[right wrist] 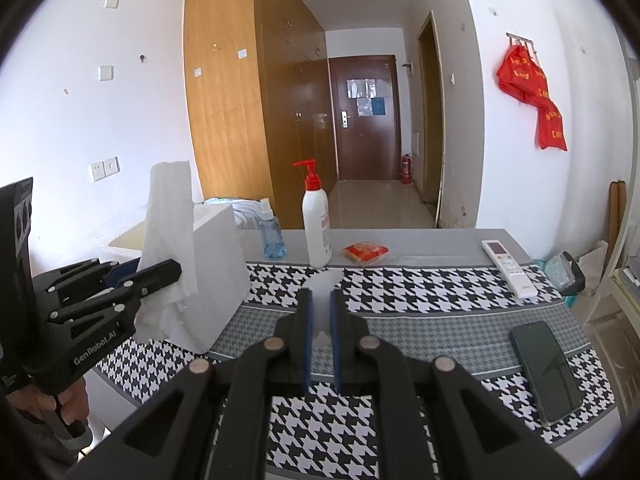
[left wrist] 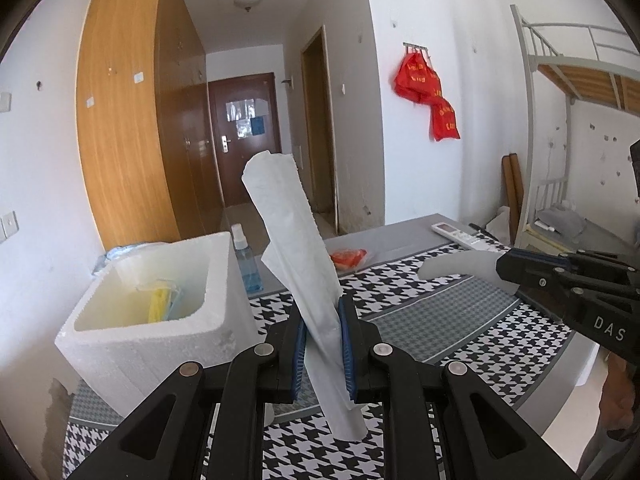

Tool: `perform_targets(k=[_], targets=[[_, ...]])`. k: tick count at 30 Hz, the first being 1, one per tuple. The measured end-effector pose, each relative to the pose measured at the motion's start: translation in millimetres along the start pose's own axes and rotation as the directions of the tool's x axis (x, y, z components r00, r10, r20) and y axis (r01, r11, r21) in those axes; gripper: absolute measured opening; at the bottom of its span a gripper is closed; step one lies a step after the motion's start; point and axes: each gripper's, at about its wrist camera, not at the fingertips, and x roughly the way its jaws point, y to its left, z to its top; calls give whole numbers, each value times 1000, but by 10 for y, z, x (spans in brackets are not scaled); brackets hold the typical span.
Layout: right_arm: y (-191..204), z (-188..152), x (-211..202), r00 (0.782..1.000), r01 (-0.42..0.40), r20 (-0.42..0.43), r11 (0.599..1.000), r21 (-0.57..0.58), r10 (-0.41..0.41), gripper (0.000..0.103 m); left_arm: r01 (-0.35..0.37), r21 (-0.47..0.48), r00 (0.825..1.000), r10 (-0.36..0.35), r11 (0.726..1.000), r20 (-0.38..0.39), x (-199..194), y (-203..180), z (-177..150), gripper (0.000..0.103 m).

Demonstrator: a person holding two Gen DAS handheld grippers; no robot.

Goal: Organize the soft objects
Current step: 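Carry the tissues and foam roll together toward the white foam box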

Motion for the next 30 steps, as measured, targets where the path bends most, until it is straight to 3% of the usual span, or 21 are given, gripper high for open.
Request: perform_targets(k=[30], targets=[[293, 284, 127, 998, -48, 37, 997, -59, 50, 11, -33, -20, 998, 34, 999, 44, -54, 220, 182, 17]])
